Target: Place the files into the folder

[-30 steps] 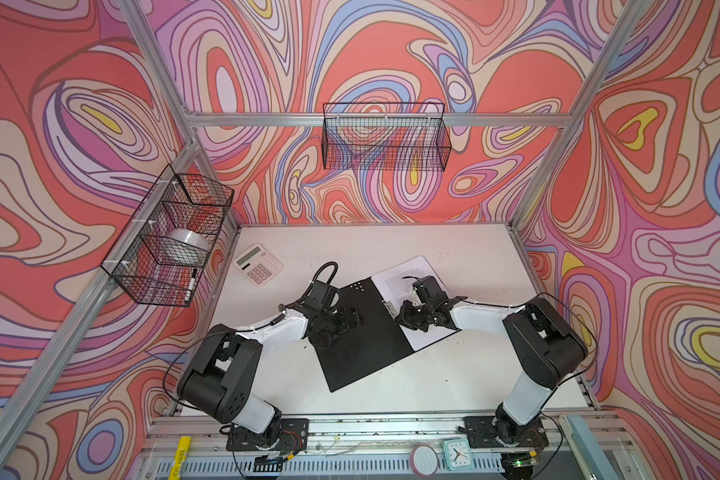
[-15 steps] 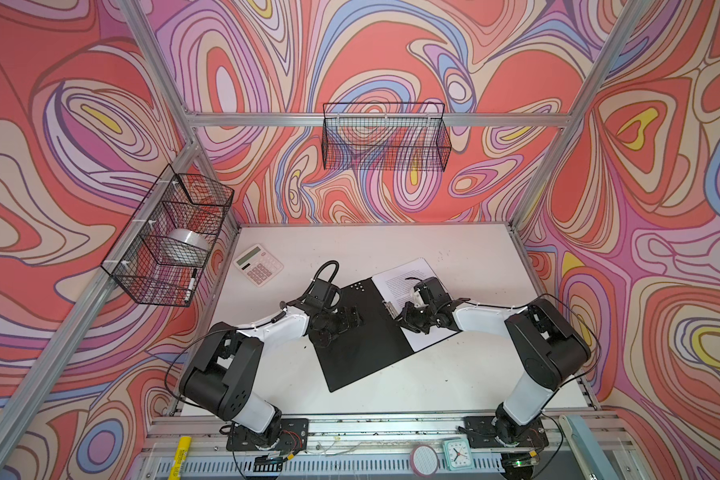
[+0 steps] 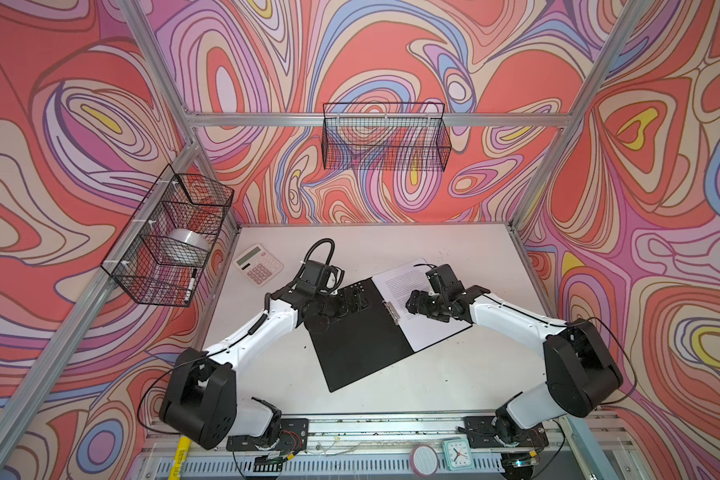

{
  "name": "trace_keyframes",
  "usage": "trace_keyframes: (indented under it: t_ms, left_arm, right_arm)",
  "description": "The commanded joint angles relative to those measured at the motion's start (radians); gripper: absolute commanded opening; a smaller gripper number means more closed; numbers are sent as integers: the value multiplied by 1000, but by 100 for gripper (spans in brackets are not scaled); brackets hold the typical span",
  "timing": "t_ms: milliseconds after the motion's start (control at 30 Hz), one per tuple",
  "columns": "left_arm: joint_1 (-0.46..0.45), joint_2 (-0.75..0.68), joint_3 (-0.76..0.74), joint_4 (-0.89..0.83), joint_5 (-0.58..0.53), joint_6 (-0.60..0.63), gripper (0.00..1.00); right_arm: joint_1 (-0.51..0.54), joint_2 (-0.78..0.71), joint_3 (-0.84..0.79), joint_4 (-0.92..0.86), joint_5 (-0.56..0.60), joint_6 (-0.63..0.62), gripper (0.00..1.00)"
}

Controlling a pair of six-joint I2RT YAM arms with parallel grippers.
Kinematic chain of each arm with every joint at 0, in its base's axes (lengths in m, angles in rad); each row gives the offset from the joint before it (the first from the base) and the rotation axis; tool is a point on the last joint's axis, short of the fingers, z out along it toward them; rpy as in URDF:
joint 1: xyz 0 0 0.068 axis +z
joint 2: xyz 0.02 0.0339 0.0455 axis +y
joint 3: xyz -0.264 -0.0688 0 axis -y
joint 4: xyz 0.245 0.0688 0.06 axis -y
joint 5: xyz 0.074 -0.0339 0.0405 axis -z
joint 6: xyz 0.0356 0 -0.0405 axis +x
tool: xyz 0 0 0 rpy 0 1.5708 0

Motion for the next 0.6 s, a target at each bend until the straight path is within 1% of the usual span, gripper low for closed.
trace_keyframes:
  t_ms: [0,67,100,200,300,433,567]
  left_arm:
    - [16,-125,-56,-99,-154,2,100]
    - [28,-214,-129,-104,-234,-16,100]
    - [36,-255,-172,-98,-255,-30,100]
    - [61,-344,-276,-91,-265,-61,100]
    - [84,-390,-362,-71,-248,-88,100]
    - [114,-407,-470,-8,-201,-128,100]
    - [130,-388,-496,10,-210,-125,100]
  right_arm:
    - [-90,-6,33,-72,148,-139,88]
    - [-164,7,44,-76,128,-168,93]
    - [-210,19,46,-69,97,-176,93]
    - [-335,60,47,-23,-2,-188,94]
    - [-412,127,61,17,-81,-185,94]
    - [-434,198,77,53,-121,-184,92]
    - [-439,224,69,76,-153,-174,92]
